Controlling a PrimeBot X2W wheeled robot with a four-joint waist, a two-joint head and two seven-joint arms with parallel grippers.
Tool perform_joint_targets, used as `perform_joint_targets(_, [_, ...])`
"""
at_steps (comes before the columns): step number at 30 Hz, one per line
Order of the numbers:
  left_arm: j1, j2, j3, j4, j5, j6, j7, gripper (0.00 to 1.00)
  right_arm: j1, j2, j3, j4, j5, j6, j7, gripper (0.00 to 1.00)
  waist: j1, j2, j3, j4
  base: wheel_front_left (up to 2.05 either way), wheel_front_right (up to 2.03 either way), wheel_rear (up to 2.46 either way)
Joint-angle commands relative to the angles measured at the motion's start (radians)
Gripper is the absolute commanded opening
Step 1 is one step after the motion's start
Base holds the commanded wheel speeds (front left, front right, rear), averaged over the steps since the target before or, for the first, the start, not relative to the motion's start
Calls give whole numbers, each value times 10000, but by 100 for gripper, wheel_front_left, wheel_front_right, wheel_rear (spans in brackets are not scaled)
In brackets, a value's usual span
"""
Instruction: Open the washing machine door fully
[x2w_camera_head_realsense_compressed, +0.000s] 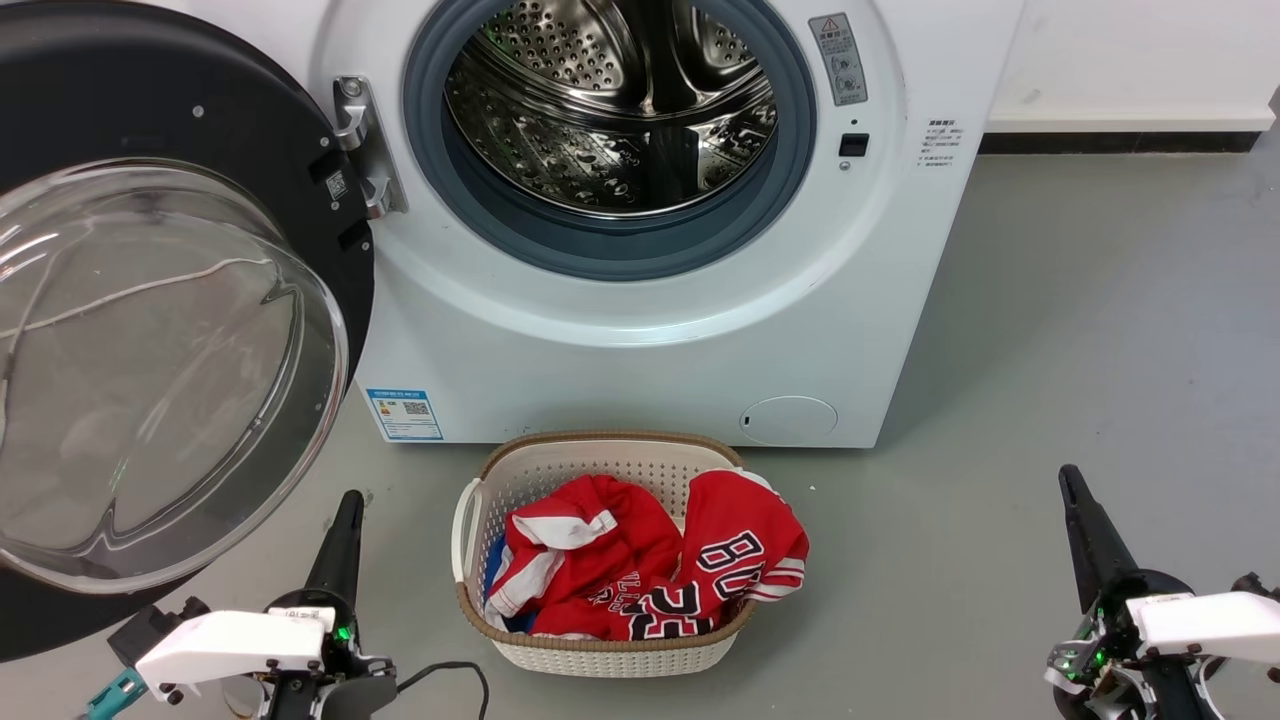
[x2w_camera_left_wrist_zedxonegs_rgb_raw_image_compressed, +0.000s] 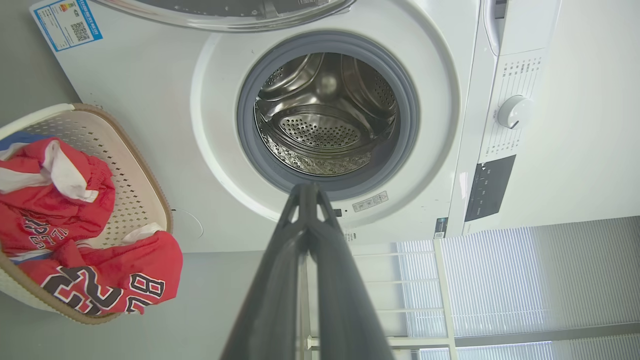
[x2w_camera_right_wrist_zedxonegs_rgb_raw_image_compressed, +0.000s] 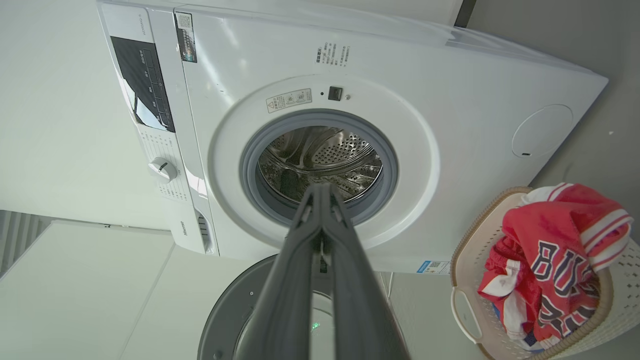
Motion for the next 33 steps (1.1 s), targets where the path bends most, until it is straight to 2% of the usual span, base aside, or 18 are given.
perform_joint_targets(1, [-204,-4,37,11,-260,-78,79,0,-265,-6,-36,28,248,1,71,0,0,0,3,-5,0,0,0])
perform_joint_targets(20, [-382,-7,168,139,-1582,-171,413,0,-494,42,-142,295,1456,0,437,0,0,0,29,-46,0,0,0])
perform_joint_targets(33, [-380,-7,162,131,-1534,-171,405,0,-504,83,-192,284,1358,0,477,0,0,0,29,-46,0,0,0])
